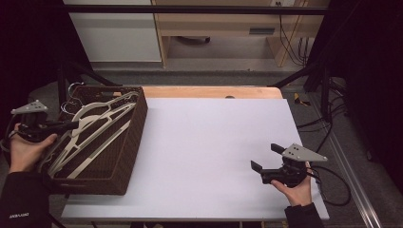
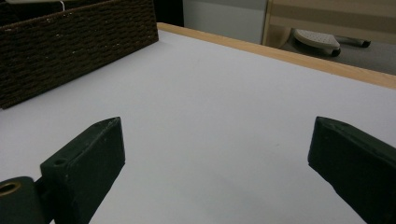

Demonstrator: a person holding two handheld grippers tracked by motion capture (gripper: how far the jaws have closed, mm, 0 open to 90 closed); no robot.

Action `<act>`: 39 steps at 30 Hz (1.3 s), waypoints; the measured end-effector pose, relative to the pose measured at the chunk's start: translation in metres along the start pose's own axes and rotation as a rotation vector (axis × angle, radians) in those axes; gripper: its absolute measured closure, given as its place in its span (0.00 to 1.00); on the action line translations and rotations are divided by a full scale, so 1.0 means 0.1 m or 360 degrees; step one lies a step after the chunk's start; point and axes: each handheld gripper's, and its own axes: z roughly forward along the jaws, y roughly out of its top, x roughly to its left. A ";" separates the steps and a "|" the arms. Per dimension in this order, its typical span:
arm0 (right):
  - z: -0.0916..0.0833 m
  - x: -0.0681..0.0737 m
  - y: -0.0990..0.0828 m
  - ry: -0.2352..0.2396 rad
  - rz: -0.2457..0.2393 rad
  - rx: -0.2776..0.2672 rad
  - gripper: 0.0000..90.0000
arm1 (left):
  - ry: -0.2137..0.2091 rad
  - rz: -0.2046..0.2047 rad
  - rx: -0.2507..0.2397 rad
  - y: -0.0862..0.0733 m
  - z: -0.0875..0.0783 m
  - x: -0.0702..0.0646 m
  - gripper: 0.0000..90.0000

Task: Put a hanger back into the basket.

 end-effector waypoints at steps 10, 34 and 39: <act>-0.01 0.00 0.00 -0.0007 0.0006 -0.0004 0.04 | 0.0061 -0.0196 0.0136 -0.28 0.20 0.07 0.91; -0.04 -0.01 0.02 -0.0015 0.0032 -0.0044 0.04 | 0.0046 0.0024 -0.0448 -0.08 -0.14 -1.07 0.16; -0.04 -0.01 0.02 -0.0017 0.0035 -0.0059 0.04 | -0.0087 0.0086 -0.0455 -0.12 -0.01 -1.45 0.10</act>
